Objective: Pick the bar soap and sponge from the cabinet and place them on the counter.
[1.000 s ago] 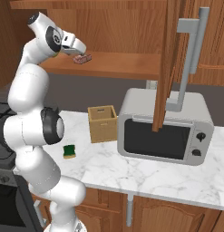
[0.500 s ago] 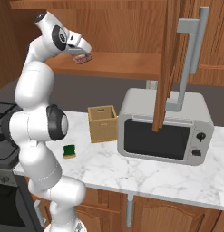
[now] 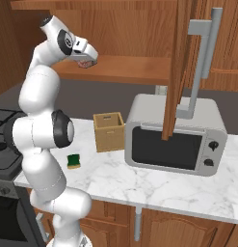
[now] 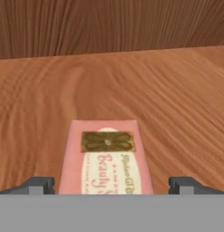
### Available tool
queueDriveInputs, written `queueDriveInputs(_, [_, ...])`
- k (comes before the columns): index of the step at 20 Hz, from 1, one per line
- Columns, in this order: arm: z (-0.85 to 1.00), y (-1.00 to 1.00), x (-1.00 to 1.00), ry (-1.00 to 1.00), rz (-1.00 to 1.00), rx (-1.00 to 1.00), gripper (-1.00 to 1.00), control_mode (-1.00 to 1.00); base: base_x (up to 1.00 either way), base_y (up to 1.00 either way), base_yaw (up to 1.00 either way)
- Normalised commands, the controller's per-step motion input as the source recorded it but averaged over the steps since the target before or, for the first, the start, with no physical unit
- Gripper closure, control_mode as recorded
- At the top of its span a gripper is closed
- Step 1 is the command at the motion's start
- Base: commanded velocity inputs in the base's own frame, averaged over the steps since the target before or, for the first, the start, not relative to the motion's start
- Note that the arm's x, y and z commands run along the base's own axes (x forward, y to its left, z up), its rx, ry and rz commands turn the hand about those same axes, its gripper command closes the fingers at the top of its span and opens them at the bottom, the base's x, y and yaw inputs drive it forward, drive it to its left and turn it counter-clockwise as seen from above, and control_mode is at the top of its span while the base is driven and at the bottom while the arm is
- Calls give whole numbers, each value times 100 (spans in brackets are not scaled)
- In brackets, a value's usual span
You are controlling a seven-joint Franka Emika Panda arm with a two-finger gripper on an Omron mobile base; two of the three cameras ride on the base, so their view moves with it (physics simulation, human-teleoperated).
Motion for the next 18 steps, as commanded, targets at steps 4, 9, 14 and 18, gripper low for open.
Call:
queueDriveInputs(4, [-18,-2,6,0,0,1,-100,-100,0,0,0])
queueDriveInputs(9, [-20,0,0,0,-1,2,100,-100,0,0,0])
queueDriveInputs(14, [-2,0,0,0,0,0,100,-100,0,0,0])
queueDriveInputs(18, [9,0,-18,-6,0,0,100,-100,0,0,0])
